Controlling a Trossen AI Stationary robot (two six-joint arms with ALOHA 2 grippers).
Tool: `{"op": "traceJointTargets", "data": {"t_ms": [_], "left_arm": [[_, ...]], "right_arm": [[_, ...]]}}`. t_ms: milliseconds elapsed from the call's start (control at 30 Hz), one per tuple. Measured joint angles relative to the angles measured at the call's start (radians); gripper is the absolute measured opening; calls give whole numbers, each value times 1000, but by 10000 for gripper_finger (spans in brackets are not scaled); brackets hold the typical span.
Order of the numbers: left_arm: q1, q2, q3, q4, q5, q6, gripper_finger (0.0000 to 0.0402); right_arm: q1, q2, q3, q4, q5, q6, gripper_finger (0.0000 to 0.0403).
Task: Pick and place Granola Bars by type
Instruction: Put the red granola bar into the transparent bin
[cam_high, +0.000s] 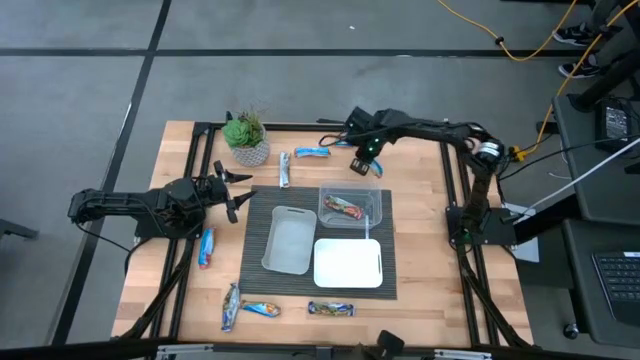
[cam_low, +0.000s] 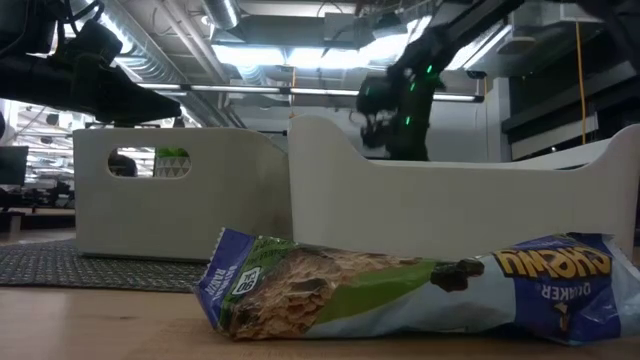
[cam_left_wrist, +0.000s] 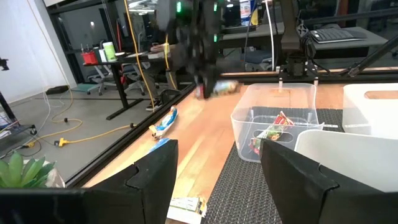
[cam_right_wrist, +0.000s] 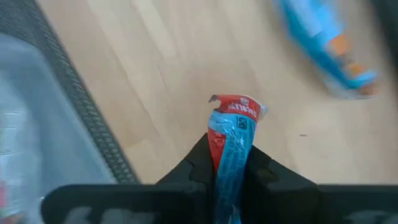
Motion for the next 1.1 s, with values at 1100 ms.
{"op": "traceJointTargets", "data": {"t_ms": [1100], "left_arm": [[0, 0, 0, 0, 0, 0, 221]], "right_arm": [[439, -581, -17, -23, 183, 86, 43]]}}
